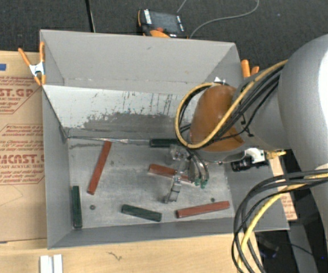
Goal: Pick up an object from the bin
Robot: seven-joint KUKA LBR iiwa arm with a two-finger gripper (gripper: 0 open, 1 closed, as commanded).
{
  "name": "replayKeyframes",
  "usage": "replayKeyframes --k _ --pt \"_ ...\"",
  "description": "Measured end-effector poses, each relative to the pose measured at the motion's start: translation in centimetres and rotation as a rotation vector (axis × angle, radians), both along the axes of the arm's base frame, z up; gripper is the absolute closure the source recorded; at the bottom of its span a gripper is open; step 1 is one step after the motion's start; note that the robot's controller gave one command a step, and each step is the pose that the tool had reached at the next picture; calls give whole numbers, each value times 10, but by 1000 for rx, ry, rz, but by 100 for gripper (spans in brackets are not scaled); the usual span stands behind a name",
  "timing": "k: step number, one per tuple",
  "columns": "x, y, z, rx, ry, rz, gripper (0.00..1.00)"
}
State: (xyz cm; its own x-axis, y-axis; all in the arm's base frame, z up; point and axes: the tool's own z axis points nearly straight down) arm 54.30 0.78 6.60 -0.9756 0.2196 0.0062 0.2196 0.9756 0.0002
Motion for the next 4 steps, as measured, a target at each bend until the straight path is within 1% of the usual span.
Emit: replayKeyframes --k 1,2,3,4 --pt "-11 21 34 0 -7 -142 0" --pt "-15 4 33 -2 -5 -246 0" --pt "-21 11 2 -2 -2 -444 0" --pt "-22 11 2 -3 -4 -444 0"
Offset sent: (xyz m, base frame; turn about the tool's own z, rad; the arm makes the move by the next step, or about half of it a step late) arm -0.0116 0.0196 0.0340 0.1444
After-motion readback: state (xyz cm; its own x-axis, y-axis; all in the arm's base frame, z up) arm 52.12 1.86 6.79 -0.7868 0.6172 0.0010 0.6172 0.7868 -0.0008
